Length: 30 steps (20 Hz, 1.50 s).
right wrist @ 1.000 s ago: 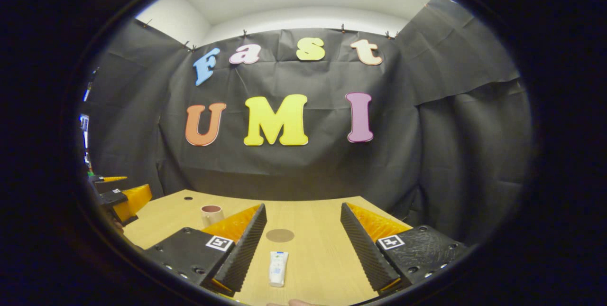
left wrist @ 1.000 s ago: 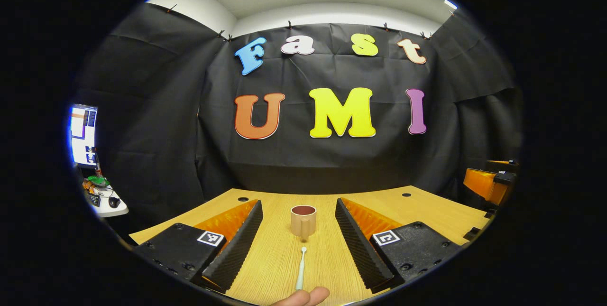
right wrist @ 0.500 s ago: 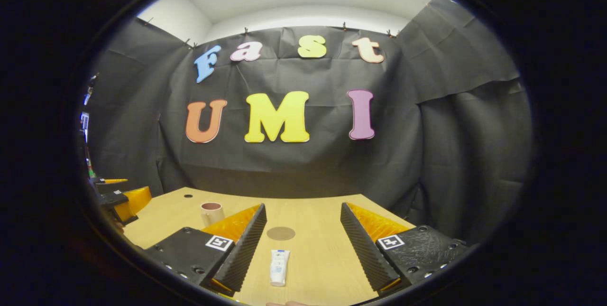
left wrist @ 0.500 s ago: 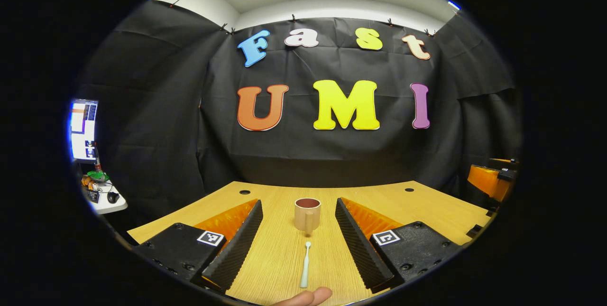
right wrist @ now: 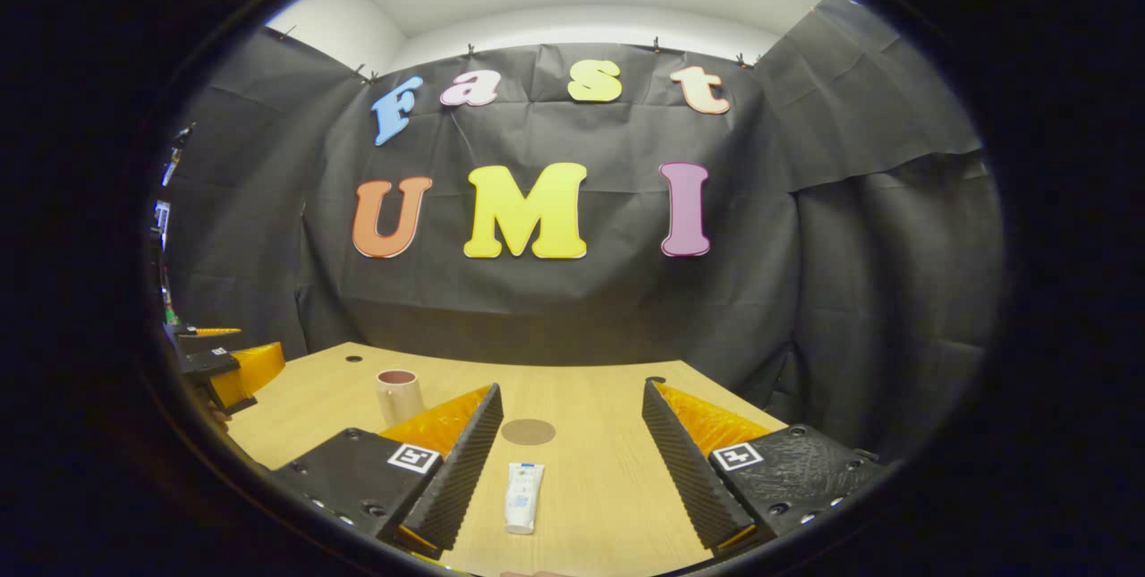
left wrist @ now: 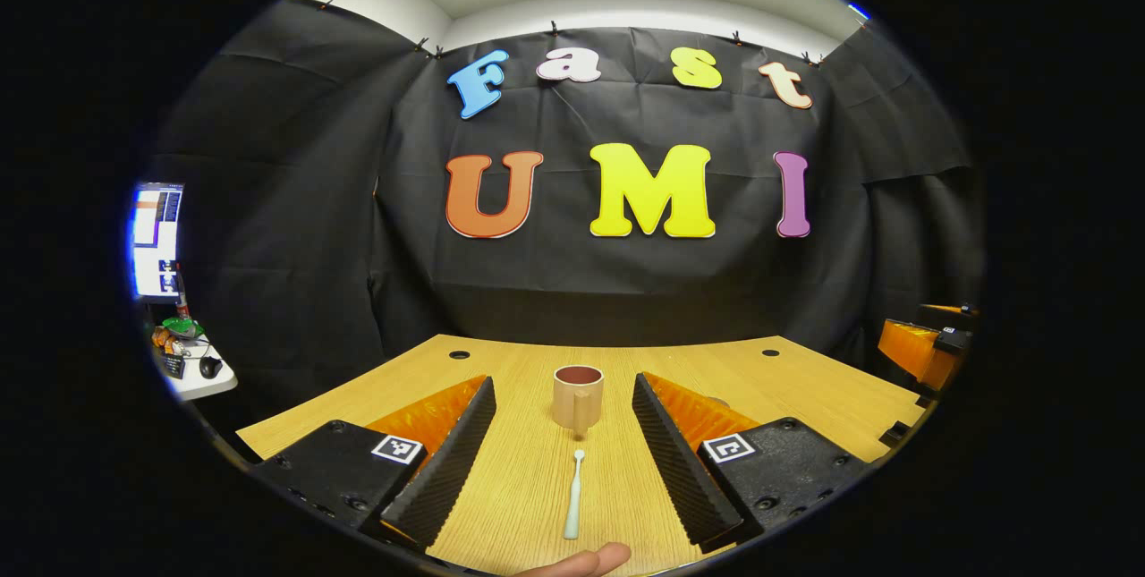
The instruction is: Put the toothbrush and toothpaste on the desktop into the cup, then pick up the cup and place it on the coaster on the desktop.
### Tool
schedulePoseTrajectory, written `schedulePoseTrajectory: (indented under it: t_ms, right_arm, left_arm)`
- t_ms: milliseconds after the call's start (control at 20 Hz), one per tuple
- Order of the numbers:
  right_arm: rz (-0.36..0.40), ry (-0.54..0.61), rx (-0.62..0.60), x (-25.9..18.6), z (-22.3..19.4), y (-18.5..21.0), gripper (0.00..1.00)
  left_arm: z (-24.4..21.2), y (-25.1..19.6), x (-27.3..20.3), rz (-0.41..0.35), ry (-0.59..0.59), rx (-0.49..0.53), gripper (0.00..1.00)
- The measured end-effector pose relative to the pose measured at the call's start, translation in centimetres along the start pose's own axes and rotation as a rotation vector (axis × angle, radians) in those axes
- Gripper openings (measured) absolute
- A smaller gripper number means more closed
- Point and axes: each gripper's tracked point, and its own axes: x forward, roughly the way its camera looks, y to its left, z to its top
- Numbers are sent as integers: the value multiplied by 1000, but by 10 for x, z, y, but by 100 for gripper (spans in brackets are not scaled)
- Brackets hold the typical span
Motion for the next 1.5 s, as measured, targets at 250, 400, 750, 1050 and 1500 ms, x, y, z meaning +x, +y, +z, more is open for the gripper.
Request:
schedulePoseTrajectory:
  t_ms: [250, 400, 750, 1050, 1500]
  right_arm:
    - [6, 12, 1, 3, -6, 2, 96]
    - [6, 17, -10, 4, -9, 4, 95]
    - [5, 42, -7, 13, -24, 7, 95]
    - [11, 106, -21, 40, -54, 11, 95]
    - [58, 211, -23, 72, -100, 21, 95]
  left_arm:
    - [-14, 2, 6, 3, 39, -13, 98]
    - [-34, -5, 11, -27, 106, -36, 98]
    - [-97, -15, 25, -58, 314, -49, 98]
    - [-149, -19, 35, -73, 465, -38, 99]
    - [-182, -20, 56, -63, 581, -19, 81]
